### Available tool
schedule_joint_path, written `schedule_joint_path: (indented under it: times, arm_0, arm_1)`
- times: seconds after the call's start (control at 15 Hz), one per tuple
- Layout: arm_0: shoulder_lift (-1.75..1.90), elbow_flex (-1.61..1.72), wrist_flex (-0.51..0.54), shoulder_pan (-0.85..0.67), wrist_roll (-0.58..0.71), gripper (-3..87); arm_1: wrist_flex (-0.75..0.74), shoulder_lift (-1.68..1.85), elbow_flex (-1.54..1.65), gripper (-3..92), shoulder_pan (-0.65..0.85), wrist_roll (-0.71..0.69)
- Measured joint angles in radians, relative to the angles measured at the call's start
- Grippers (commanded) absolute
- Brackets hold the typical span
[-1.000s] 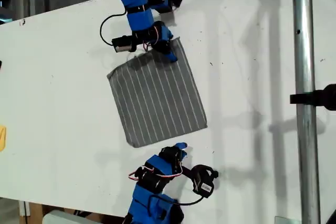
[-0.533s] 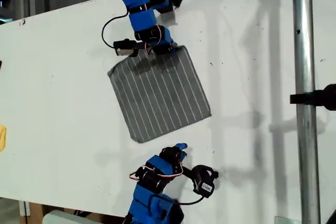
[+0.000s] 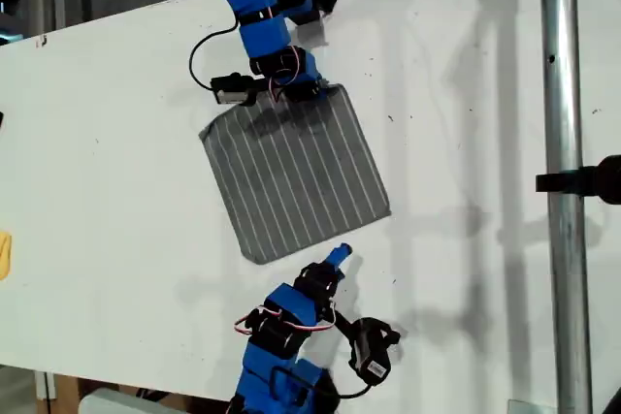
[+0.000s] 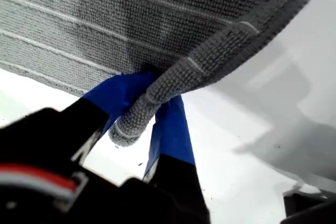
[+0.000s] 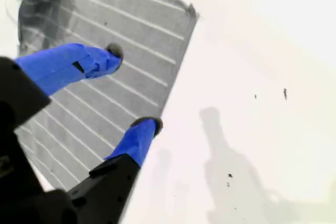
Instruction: Grasp corners of a towel and fold twice.
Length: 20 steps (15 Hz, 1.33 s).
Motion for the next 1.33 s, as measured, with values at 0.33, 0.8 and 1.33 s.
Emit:
schedule_joint_path:
  times: [0.33, 0.8, 1.33]
  arm_0:
    - [-0.476, -0.324, -0.052, -0.086, 0.218, 22.4]
    - [-0.813, -0.54, -0.083, -0.08, 0.178, 22.0]
    - [-0.822, -0.515, 0.135, -0.04, -0.15, -3.0]
  arm_1:
    - [-0.003, 0.0, 0.0, -0.3, 0.0, 0.0]
    - [-0.003, 0.0, 0.0, -0.3, 0.0, 0.0]
    - [-0.02, 0.044, -0.003, -0.3, -0.034, 0.009]
